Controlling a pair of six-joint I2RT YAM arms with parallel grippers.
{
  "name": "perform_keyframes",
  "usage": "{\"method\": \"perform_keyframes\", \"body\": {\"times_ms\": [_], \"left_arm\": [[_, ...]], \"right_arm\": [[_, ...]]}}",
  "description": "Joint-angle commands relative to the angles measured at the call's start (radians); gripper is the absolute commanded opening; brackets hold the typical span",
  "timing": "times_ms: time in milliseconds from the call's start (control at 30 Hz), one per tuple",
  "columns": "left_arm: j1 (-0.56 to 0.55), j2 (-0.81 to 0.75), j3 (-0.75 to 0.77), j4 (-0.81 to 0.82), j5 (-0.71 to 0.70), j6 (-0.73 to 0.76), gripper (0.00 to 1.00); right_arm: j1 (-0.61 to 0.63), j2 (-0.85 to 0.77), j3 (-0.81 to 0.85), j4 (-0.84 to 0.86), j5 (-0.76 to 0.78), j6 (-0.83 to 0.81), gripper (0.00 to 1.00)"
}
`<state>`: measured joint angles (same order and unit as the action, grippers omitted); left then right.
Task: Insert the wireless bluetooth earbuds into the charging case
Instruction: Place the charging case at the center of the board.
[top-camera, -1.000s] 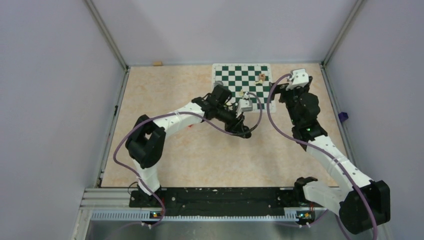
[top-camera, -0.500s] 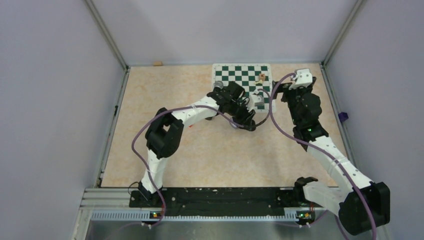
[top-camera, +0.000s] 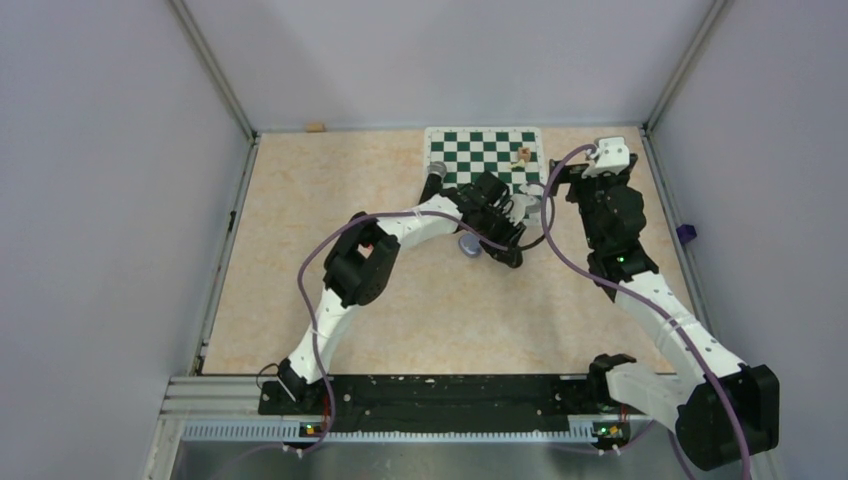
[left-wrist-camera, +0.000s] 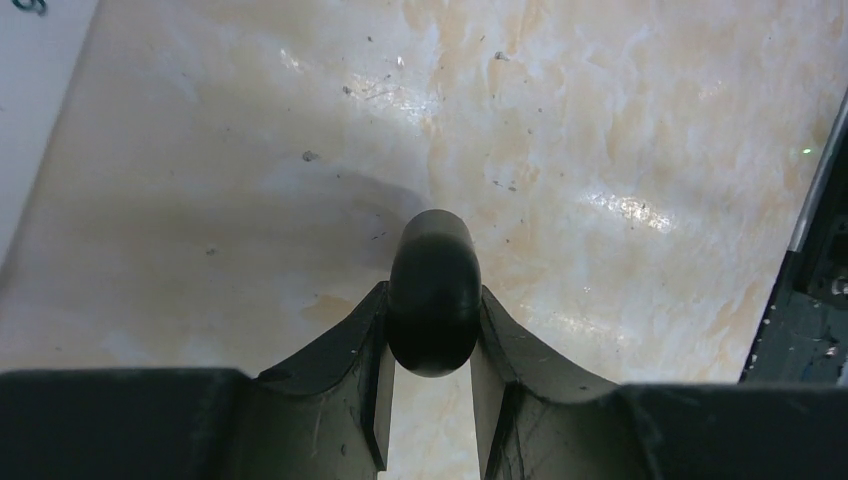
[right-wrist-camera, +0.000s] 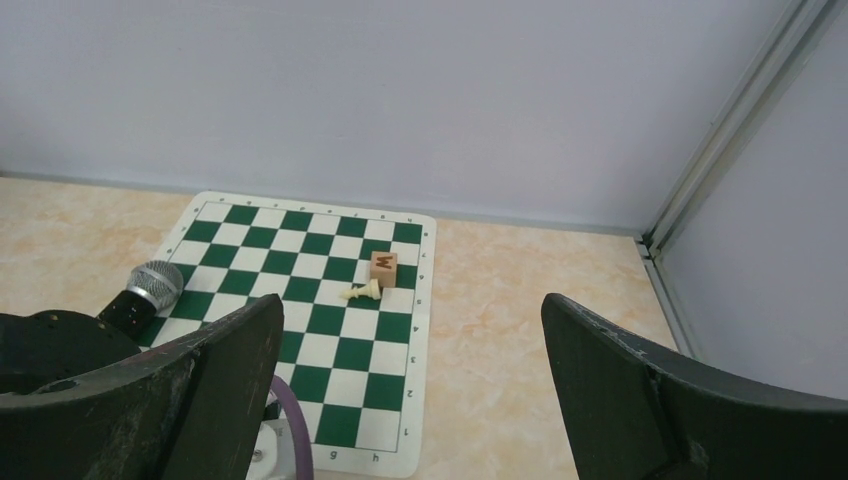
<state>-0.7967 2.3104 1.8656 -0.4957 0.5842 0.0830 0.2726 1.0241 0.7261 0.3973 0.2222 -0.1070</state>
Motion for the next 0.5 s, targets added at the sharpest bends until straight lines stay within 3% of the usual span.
{"method": "perform_keyframes", "body": {"times_ms": [0, 200, 467], "left_arm": [[-0.001, 0.026, 0.053, 0.006, 0.066, -0.123, 0.04], [-0.001, 0.06, 0.057, 0.009, 0.091, -0.199, 0.06], [-0.002, 0.042, 0.057, -0.01, -0.067, -0.216, 0.08]], "right_arm": [[-0.009, 0.0, -0.008, 0.044, -0.002, 0.015, 0.99], [-0.01, -0.008, -0.008, 0.044, -0.001, 0.015, 0.99], [-0.01, -0.014, -0.007, 0.042, -0.001, 0.014, 0.99]]}}
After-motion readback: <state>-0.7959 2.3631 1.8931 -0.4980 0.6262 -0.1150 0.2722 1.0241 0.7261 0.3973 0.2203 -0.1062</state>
